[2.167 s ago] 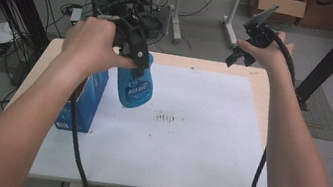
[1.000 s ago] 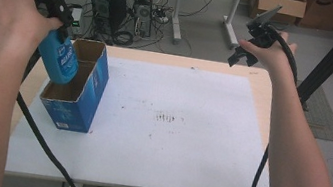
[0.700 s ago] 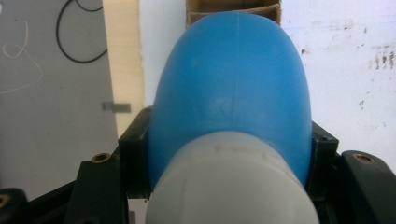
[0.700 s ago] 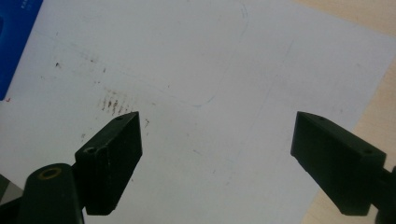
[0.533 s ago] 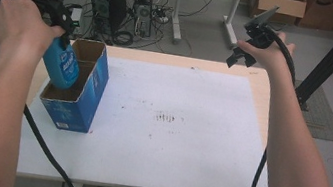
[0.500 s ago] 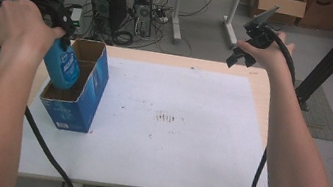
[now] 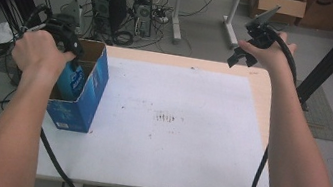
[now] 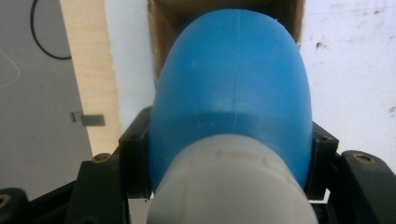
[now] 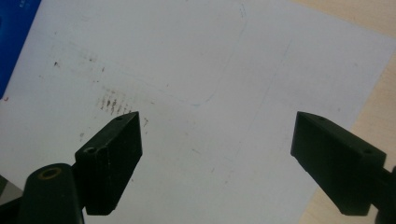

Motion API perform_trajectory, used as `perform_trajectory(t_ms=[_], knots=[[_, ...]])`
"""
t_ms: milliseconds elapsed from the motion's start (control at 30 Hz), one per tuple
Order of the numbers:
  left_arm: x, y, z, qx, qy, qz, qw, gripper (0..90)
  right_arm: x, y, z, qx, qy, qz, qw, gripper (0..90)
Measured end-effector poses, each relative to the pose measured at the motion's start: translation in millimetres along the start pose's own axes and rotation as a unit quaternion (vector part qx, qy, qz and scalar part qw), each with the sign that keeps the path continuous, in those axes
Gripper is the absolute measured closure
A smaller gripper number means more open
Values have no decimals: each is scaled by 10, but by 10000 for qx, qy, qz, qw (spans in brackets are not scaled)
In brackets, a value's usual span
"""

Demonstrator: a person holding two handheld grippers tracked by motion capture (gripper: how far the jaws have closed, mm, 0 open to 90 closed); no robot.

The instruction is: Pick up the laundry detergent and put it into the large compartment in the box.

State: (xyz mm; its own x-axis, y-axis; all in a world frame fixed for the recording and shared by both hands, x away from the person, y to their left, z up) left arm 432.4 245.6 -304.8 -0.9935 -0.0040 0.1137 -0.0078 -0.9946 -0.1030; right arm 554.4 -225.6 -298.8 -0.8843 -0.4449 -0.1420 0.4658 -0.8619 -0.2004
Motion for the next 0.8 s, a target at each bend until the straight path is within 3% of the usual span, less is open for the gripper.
perform_trajectory(t_ms=[400,800], knots=[[-32,32,-498,225,-269,42,9994,380,16,30,22,-9,25,-21,10000,165],[-51,41,-703,131,-346,9,9993,380,30,45,30,-9,34,-17,10000,165]])
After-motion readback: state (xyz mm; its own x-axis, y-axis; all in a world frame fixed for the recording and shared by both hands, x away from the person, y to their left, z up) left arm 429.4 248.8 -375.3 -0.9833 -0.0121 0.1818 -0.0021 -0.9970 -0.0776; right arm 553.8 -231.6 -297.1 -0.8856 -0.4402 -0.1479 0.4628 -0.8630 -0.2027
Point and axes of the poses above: each handheld gripper's, and its own axes: z roughly backward along the jaws, x roughly out of its underside, y roughly to its right, the point moved 10 cm from there along -z, roughly forward along the jaws, and after that the axes turned 9 degrees about -y, right-handed, at the moved point
